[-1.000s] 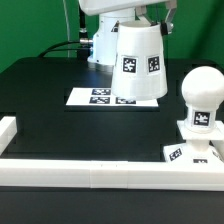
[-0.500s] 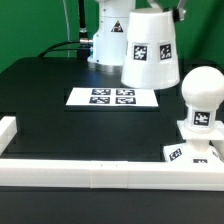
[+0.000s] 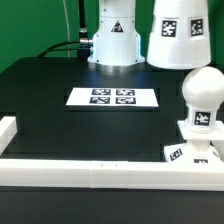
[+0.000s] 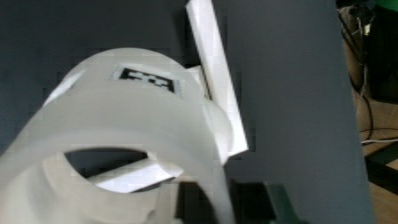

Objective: Assemble lamp

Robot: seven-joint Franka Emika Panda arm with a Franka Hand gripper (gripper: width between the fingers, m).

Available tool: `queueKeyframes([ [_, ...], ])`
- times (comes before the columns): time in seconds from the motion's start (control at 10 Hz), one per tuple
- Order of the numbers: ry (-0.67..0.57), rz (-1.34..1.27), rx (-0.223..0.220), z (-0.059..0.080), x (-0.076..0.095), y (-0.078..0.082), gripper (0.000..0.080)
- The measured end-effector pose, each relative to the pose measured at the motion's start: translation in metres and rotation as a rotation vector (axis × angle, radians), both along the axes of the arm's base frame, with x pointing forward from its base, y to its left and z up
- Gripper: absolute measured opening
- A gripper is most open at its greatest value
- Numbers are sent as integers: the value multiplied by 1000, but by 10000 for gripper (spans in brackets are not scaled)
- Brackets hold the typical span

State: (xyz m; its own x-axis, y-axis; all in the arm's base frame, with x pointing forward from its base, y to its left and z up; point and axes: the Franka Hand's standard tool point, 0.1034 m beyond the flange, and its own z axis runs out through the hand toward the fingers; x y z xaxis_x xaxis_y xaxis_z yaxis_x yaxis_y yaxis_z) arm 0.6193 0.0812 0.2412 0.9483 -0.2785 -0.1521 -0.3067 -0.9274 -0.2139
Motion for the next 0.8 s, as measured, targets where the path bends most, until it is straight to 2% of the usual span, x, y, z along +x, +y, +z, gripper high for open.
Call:
queueKeyframes([
  [0.2, 2, -3, -5, -8, 8, 10, 46],
  [0.4, -5, -8, -15, -27, 15, 16, 46],
  [0.6, 9, -7, -25, -49, 15, 20, 46],
  [0.8, 17, -6, -31, -61, 14, 21, 46],
])
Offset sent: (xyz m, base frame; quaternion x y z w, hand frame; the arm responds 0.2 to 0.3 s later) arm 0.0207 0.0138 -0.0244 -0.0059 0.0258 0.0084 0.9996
